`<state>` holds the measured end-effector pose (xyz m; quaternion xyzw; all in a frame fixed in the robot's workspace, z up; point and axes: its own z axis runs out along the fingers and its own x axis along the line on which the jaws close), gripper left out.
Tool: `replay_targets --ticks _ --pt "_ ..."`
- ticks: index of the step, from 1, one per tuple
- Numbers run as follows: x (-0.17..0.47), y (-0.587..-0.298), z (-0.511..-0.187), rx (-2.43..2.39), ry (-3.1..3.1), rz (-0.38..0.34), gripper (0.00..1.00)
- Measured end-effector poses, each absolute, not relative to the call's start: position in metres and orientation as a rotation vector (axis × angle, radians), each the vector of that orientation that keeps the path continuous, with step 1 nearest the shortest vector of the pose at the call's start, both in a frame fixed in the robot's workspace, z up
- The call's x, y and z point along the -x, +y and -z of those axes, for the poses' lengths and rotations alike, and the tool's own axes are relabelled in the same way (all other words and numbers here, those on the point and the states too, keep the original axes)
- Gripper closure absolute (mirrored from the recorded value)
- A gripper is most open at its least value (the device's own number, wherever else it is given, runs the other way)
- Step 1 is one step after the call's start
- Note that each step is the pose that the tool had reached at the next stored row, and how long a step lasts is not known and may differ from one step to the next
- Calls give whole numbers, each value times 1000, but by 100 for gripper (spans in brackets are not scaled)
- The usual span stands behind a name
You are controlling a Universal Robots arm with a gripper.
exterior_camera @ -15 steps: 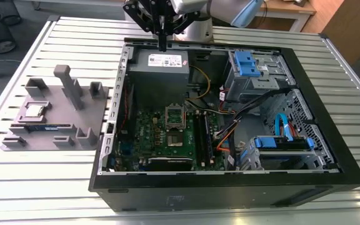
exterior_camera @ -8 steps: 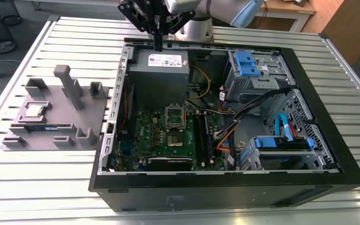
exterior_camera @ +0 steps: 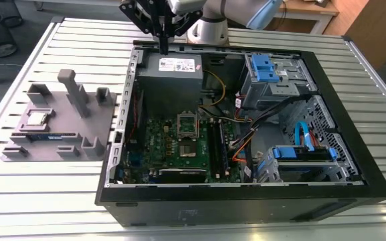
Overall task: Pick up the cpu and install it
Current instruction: 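Reach for the cpu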
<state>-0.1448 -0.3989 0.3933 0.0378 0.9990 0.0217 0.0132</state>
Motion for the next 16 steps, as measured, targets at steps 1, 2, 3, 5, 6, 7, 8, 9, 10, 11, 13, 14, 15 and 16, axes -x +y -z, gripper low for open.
replay_targets --ticks 1,2,3,5,6,7,8,9,10,11,13,14,15,16 --pt "146 -399 -393 -118 3112 -68 89" --pt "148 -399 -393 -118 3112 -68 89" --pt "149 -399 -393 -118 3112 -68 89" --pt "152 -399 -393 -118 3112 -68 89" --pt "153 -399 -393 -118 3112 -68 89" --pt "155 -399 -393 -118 3112 -68 89" --pt "156 -399 -393 -118 3112 -68 89" --pt "158 -399 -393 -118 3111 -68 89" --pt "159 -399 -393 -118 3111 -68 89" --pt "160 -399 -393 -118 3111 -68 89" --pt "162 -399 -393 -118 3111 -68 89" --pt "162 -399 -393 -118 3111 -68 89" --pt "163 -399 -393 -118 3111 -68 89" --pt "164 -399 -393 -118 3111 -68 89"
